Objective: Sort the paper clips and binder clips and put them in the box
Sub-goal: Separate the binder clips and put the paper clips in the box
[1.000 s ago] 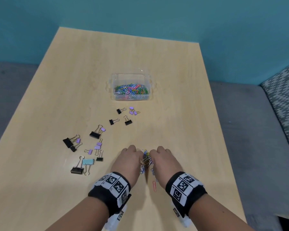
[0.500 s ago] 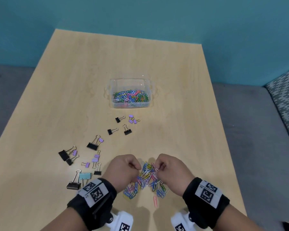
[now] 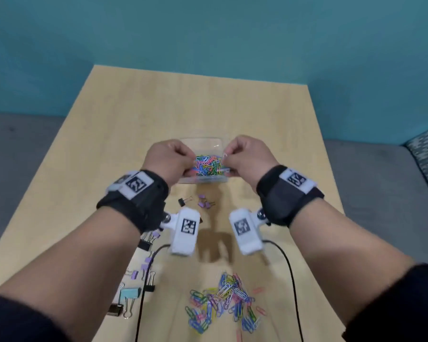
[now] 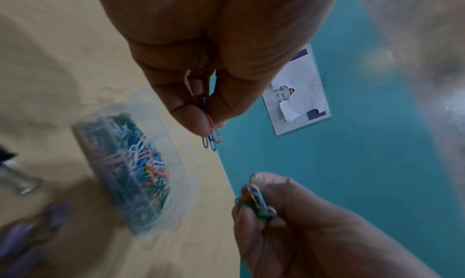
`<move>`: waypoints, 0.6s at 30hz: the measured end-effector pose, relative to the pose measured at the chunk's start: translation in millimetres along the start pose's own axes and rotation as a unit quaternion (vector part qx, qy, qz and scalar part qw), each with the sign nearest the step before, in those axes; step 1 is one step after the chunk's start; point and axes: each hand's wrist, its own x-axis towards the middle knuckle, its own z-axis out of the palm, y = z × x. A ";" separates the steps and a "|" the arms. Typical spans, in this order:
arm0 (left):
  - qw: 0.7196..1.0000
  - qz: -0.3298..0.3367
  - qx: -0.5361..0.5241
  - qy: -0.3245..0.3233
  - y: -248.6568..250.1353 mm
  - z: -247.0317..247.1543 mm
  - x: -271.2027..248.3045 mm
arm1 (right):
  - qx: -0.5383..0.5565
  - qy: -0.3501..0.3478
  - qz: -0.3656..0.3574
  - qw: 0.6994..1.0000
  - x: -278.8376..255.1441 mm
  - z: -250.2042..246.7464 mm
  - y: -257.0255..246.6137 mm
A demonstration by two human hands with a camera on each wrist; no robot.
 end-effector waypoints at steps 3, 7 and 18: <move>0.999 0.008 0.042 0.007 12.4 6.2 21.8 | -0.040 0.020 -0.007 0.999 26.6 11.1 -16.8; 0.993 0.011 0.116 -0.016 10.2 5.0 28.8 | -0.144 -0.016 0.012 0.989 36.2 11.1 -9.9; 0.882 0.169 0.399 -0.185 -97.8 13.5 -132.6 | -0.497 -0.159 -0.138 0.842 -128.6 -10.2 122.0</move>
